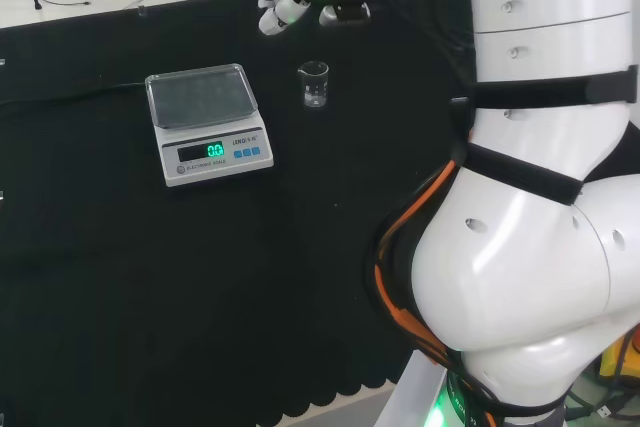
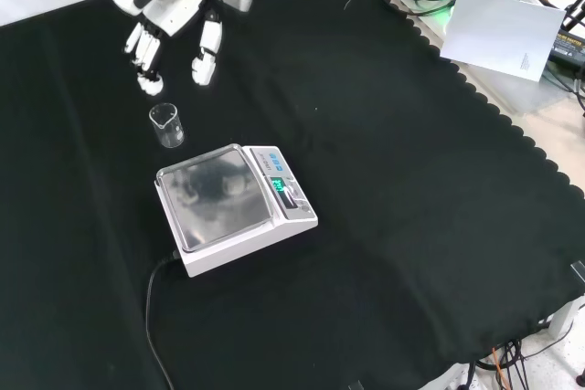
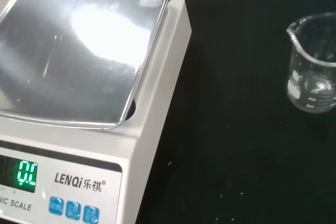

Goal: Pick up the beaker.

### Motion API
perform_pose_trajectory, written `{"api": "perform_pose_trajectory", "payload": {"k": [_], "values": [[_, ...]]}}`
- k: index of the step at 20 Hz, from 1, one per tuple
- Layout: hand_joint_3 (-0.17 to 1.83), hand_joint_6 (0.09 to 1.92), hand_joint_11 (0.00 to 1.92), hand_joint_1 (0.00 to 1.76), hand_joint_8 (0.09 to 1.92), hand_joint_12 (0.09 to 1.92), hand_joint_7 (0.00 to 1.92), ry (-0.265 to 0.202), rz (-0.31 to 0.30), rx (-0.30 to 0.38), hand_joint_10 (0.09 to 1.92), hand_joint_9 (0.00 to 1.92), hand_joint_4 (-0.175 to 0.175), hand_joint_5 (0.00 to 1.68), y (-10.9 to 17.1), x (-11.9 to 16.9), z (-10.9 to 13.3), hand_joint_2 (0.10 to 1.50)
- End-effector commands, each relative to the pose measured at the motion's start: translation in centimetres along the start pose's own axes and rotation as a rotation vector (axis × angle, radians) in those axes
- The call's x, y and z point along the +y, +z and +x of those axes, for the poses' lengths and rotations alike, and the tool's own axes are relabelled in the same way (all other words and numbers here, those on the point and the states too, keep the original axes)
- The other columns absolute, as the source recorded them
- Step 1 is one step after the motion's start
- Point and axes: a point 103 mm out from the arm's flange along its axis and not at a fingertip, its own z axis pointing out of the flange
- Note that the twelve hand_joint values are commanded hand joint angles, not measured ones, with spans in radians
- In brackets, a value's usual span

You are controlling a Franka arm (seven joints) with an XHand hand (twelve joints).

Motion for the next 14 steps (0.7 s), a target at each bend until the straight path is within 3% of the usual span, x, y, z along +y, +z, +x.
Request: {"api": "perform_pose_trajectory", "payload": {"k": [1, 5, 14], "values": [[-0.17, 0.54, 0.13, 0.73, 0.81, 1.46, 0.16, 0.009, 0.137, 0.026, 0.9, 0.27, -0.038, 0.25, 2.2, 1.0, -0.8, 1.03], [-0.17, 0.51, 0.09, 0.72, 0.79, 1.48, 0.1, 0.036, 0.153, 0.046, 0.91, 0.18, -0.041, 0.27, 3.2, 0.8, -2.0, 1.03], [-0.17, 0.51, 0.09, 0.74, 0.79, 1.48, 0.12, 0.076, 0.181, 0.032, 0.92, 0.19, -0.049, 0.31, 4.2, 1.6, -3.8, 1.04]]}}
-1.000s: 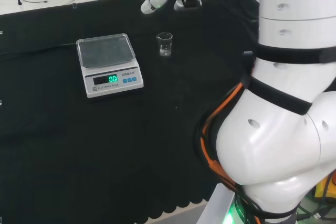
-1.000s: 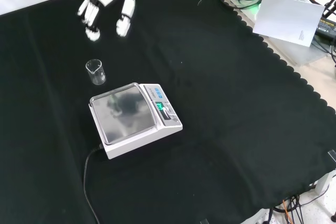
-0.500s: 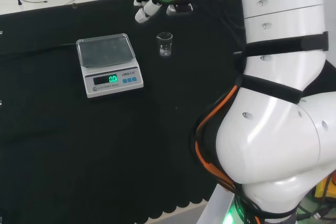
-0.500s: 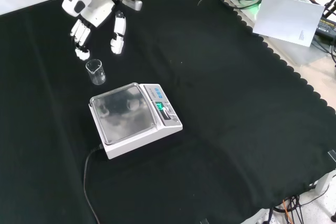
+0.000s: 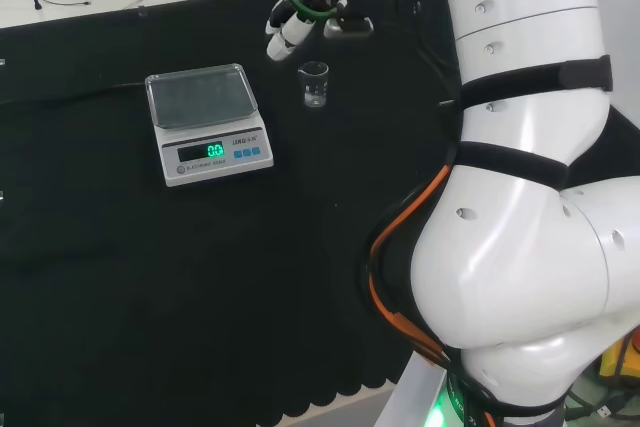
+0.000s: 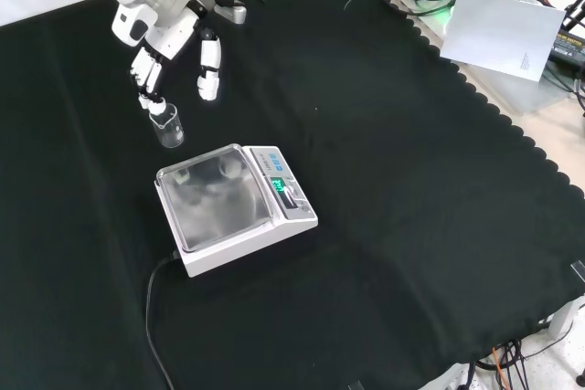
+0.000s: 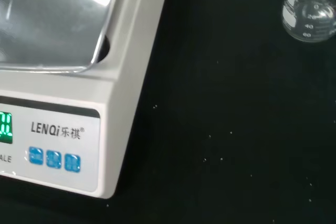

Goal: Pick up the beaker.

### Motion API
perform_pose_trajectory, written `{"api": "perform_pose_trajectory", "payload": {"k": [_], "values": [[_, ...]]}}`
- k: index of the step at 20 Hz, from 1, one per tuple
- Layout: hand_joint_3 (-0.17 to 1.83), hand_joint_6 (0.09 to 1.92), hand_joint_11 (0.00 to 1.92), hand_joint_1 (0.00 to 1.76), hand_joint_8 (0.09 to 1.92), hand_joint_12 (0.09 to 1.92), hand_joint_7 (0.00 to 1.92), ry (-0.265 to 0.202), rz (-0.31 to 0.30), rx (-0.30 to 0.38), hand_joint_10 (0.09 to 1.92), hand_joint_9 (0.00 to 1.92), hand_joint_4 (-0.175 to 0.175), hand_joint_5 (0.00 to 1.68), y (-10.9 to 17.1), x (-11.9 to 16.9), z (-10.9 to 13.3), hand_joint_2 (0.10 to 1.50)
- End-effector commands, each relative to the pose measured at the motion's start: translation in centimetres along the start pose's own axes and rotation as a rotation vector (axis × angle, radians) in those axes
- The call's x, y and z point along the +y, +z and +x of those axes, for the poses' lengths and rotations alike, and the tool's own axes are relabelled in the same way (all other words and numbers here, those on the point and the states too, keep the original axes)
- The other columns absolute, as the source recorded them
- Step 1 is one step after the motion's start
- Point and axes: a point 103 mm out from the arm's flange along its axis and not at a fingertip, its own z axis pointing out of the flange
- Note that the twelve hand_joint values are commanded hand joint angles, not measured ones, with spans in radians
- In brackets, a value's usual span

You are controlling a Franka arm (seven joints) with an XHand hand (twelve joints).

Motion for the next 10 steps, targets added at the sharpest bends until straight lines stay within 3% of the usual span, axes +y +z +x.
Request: {"api": "perform_pose_trajectory", "payload": {"k": [1, 10], "values": [[-0.17, 0.51, 0.09, 0.74, 0.79, 1.48, 0.12, 0.043, 0.018, -0.001, 0.92, 0.19, -0.049, 0.31, 0.8, 1.1, -2.1, 1.04], [-0.17, 0.51, 0.1, 0.74, 0.79, 1.48, 0.13, 0.045, 0.022, 0.0, 0.92, 0.2, -0.049, 0.32, 0.5, 2.7, -3.8, 1.04]]}}
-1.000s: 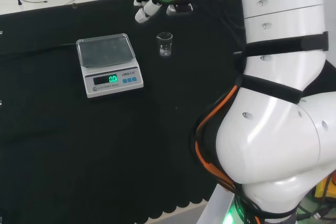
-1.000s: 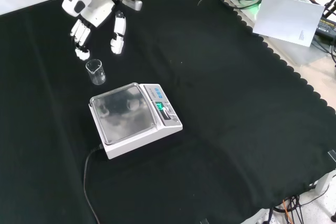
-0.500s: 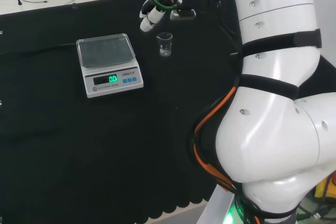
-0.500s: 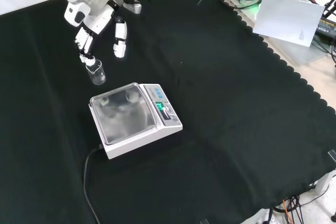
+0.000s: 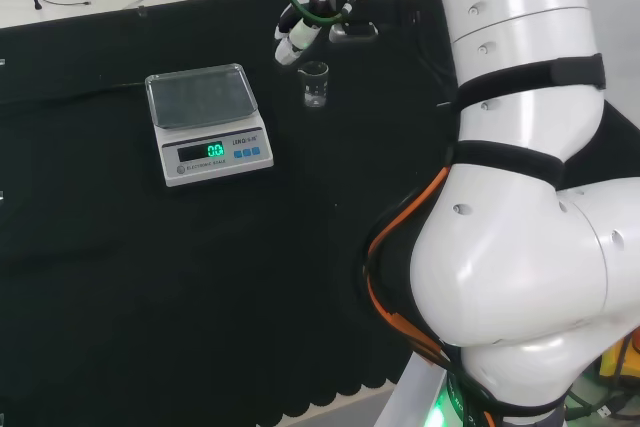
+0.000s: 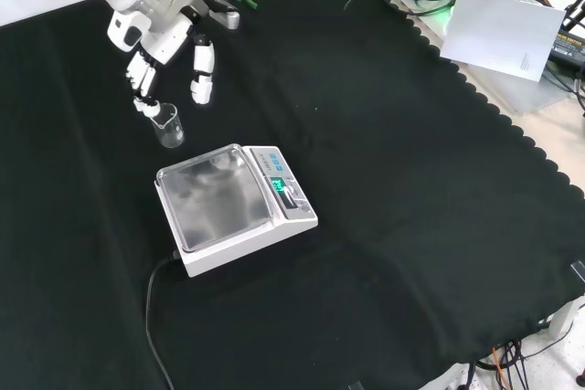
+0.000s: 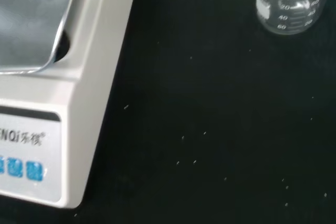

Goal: Pick up the beaker.

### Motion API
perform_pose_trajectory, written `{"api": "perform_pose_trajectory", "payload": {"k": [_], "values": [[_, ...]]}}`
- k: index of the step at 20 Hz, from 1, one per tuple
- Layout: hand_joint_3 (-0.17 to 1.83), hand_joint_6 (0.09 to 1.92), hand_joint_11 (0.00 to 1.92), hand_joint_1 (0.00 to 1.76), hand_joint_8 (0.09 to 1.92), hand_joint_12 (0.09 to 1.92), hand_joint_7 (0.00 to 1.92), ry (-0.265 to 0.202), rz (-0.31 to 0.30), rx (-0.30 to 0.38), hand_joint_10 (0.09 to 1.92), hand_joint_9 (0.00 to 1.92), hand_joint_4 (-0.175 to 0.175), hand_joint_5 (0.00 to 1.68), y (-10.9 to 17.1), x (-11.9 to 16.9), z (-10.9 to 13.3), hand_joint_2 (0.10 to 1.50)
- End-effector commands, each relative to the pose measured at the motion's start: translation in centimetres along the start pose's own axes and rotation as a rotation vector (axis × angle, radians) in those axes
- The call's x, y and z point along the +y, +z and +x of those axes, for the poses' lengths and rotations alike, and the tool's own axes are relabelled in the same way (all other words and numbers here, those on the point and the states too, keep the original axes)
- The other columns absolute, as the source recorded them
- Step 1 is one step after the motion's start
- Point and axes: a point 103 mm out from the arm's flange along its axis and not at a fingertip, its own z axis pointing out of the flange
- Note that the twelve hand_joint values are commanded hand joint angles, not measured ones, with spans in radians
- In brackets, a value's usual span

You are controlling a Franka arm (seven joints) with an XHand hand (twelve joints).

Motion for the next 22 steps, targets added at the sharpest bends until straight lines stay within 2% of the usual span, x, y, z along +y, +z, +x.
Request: {"api": "perform_pose_trajectory", "payload": {"k": [1, 7, 11, 14, 19, 22], "values": [[-0.17, 0.51, 0.1, 0.74, 0.79, 1.48, 0.14, 0.014, 0.016, -0.001, 0.92, 0.2, -0.05, 0.32, -0.2, 1.6, -2.0, 1.04], [-0.17, 0.51, 0.1, 0.75, 0.79, 1.47, 0.14, 0.014, 0.046, 0.021, 0.91, 0.21, -0.05, 0.32, -0.3, 3.2, -3.9, 1.04], [-0.17, 0.5, 0.1, 0.75, 0.79, 1.47, 0.13, 0.016, 0.115, 0.036, 0.91, 0.19, -0.048, 0.31, 0.5, 3.8, -5.0, 1.03], [-0.17, 0.47, 0.08, 0.74, 0.78, 1.48, 0.08, 0.026, 0.153, 0.035, 0.92, 0.11, -0.042, 0.27, 1.4, 3.8, -5.5, 0.98], [-0.17, 0.46, 0.07, 0.74, 0.77, 1.49, 0.05, 0.024, 0.152, 0.067, 0.92, 0.07, -0.041, 0.26, 2.3, 2.8, -6.1, 0.96], [-0.17, 0.46, 0.07, 0.74, 0.77, 1.49, 0.05, 0.021, 0.154, 0.068, 0.93, 0.07, -0.042, 0.27, 2.4, 2.8, -5.5, 0.96]]}}
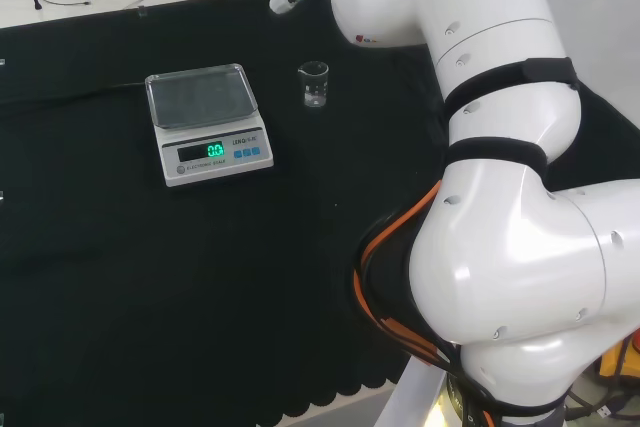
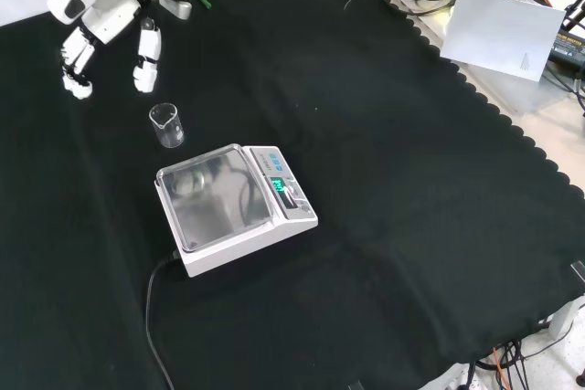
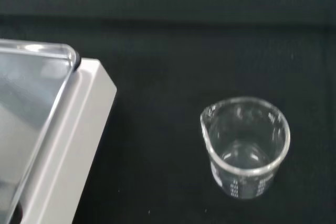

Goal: Pick up the beaker.

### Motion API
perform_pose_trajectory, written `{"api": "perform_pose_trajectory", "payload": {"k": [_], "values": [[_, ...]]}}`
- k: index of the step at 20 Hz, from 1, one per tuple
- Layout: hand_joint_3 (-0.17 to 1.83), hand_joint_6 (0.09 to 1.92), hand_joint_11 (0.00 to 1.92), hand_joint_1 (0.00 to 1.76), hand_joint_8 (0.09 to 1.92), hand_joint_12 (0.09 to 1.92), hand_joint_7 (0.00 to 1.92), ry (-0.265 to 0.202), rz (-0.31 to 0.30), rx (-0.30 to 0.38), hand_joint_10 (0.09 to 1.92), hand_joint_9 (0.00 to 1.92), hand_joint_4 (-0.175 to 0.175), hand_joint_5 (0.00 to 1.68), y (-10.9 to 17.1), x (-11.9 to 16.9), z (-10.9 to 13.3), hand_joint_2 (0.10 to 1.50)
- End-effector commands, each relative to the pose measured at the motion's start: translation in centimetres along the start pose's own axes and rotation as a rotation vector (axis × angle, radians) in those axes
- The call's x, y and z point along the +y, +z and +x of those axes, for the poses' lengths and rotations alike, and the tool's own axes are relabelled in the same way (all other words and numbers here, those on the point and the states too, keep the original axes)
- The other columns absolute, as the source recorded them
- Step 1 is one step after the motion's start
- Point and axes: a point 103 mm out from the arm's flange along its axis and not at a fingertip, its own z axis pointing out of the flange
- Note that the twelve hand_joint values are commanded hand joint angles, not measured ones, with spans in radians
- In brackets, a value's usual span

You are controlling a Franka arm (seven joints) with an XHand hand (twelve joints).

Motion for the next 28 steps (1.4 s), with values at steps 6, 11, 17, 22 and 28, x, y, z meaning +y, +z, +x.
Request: {"api": "perform_pose_trajectory", "payload": {"k": [6, 11, 17, 22, 28], "values": [[-0.17, 0.46, 0.07, 0.74, 0.77, 1.49, 0.05, 0.008, 0.274, 0.112, 0.93, 0.08, -0.044, 0.28, 10.5, -6.3, -3.2, 0.96], [-0.17, 0.46, 0.07, 0.74, 0.77, 1.5, 0.05, 0.009, 0.269, 0.099, 0.94, 0.08, -0.044, 0.28, 10.0, -7.8, -3.4, 0.96], [-0.17, 0.31, 0.04, 0.69, 0.72, 1.52, 0.01, -0.002, 0.302, 0.081, 0.86, 0.02, -0.011, 0.16, 10.0, -7.5, -3.1, 0.89], [-0.17, 0.11, 0.02, 0.69, 0.59, 1.53, 0.0, 0.002, 0.278, 0.066, 0.72, 0.0, 0.019, 0.11, 10.2, -7.3, -2.9, 0.84], [-0.17, 0.09, 0.02, 0.7, 0.58, 1.53, 0.0, 0.008, 0.255, 0.041, 0.72, 0.0, 0.021, 0.11, 9.6, -6.9, -2.5, 0.84]]}}
